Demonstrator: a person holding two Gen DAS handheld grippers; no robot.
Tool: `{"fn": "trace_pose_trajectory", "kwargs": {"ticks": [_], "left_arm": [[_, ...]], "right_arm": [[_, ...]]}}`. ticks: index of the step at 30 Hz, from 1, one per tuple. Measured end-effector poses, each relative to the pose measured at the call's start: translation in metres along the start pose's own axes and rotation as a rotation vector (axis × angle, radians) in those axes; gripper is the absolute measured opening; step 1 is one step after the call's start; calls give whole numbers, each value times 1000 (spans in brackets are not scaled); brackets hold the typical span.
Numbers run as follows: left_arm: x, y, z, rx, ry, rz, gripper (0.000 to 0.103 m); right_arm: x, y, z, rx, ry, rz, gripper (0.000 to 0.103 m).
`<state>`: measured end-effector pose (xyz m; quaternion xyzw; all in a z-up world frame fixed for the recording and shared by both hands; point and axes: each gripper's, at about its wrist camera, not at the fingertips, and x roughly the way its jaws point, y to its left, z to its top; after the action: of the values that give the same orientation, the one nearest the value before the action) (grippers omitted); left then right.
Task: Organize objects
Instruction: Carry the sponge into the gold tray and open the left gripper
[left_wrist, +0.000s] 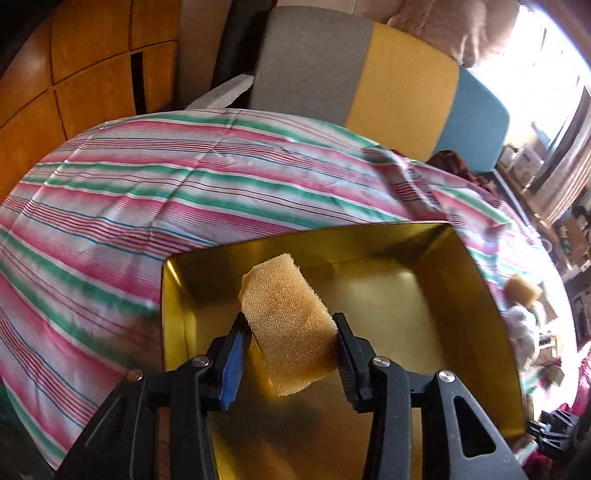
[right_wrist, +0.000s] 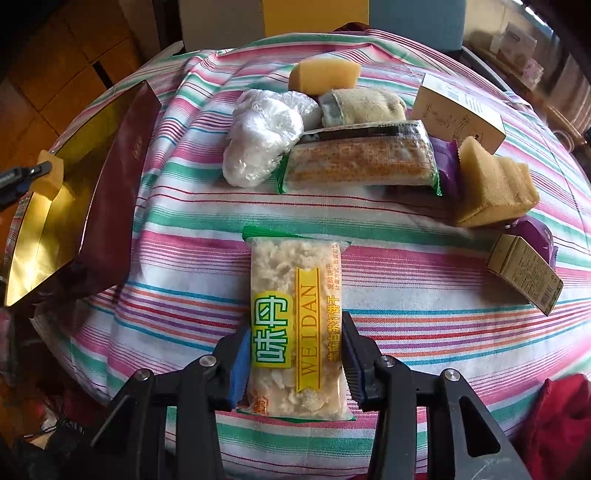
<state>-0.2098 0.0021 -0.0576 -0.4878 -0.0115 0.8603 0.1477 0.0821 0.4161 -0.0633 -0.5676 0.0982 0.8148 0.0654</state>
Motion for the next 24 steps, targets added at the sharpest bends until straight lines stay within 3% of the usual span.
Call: {"fn": "trace_pose_trajectory", "kwargs": {"ticks": [5, 8, 9, 12, 18, 24], "left_arm": [[13, 7, 5, 6, 2, 51, 47], [17, 12, 3, -16, 12, 69, 55], [17, 13, 2, -19, 12, 74, 62], [8, 9, -4, -7, -5, 88, 66], [-46, -11, -25, 16, -144, 98, 69], [-98, -40, -63, 49, -252, 65, 71]], "right_arm": [[-7, -11, -1, -6, -3, 1, 46], [-11, -18, -1, -9, 0, 2, 46], [-12, -21, -1, -11, 1, 2, 46], [-16, -28, -1, -14, 3, -2, 47], [-27, -41, -4, -48, -25, -17, 48], [-43, -61, -5, -36, -49, -10, 42]]}}
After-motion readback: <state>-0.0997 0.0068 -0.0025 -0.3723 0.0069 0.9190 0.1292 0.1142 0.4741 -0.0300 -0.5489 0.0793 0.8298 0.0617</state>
